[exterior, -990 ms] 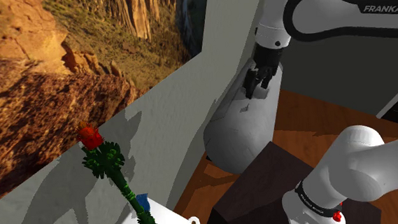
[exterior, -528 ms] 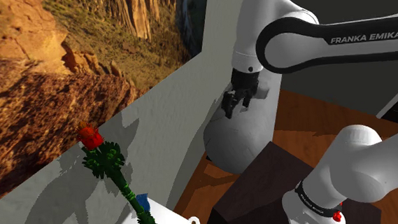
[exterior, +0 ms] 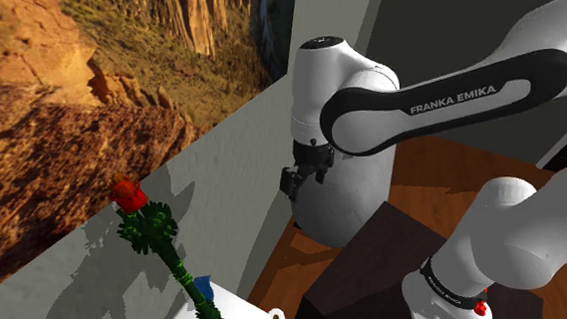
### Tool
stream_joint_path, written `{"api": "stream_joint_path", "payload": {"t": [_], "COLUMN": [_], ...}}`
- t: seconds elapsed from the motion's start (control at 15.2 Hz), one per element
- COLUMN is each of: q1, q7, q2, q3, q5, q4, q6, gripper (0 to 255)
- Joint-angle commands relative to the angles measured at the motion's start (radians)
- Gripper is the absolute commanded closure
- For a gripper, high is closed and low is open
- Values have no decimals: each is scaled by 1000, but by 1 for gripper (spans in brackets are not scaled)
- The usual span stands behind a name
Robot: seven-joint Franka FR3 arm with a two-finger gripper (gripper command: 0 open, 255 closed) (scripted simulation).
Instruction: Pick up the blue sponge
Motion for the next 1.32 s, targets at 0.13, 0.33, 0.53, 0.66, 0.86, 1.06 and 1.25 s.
{"api": "stream_joint_path", "payload": {"t": [0.13,0.33,0.53,0.66,0.86,1.06,1.25], "q1": [10,17,28,41,70,112,163], "q7": [88,162,244,300,385,462,526], "q2": [137,248,365,447,570,692,811], "q3": [62,103,136,149,156,147,129], "q5": [-10,-38,-84,-123,-188,-250,-302], "q4": [43,81,132,172,241,323,415], "q6": [86,149,203,232,266,288,298], "gripper": [0,0,0,0,0,0,0]}}
